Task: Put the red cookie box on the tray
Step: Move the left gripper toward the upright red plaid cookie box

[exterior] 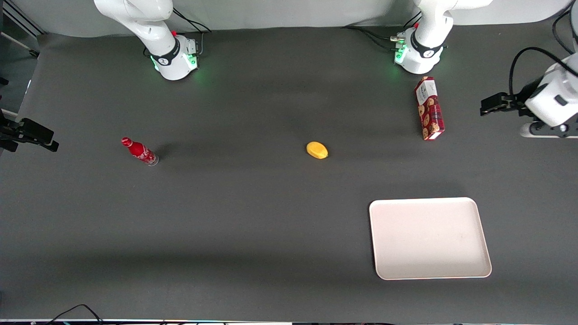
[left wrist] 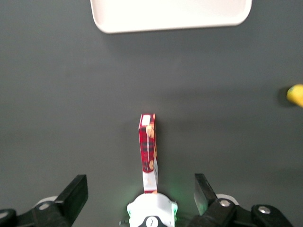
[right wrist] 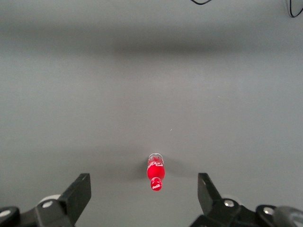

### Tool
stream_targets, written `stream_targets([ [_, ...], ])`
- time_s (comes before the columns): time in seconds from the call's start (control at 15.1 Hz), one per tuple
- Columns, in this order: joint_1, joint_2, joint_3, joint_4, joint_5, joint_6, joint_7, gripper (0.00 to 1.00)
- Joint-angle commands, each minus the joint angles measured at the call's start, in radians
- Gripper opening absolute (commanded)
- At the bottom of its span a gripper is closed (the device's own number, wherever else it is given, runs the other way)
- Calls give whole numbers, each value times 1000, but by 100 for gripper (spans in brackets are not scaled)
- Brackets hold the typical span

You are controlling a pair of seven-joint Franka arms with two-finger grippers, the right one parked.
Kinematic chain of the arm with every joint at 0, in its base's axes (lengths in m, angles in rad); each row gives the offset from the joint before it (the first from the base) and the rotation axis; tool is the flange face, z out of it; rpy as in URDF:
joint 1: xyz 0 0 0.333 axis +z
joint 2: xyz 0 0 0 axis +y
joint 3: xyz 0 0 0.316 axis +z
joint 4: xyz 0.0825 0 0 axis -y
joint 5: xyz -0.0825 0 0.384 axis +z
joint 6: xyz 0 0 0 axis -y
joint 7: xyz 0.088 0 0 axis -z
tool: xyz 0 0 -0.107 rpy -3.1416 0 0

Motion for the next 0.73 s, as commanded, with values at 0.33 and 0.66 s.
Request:
stream_targets([
  [0.33, 4, -279, -10, -601, 5, 296, -1, 100],
  [0.66, 9, -331, -1, -871, 5, 528, -1, 100],
])
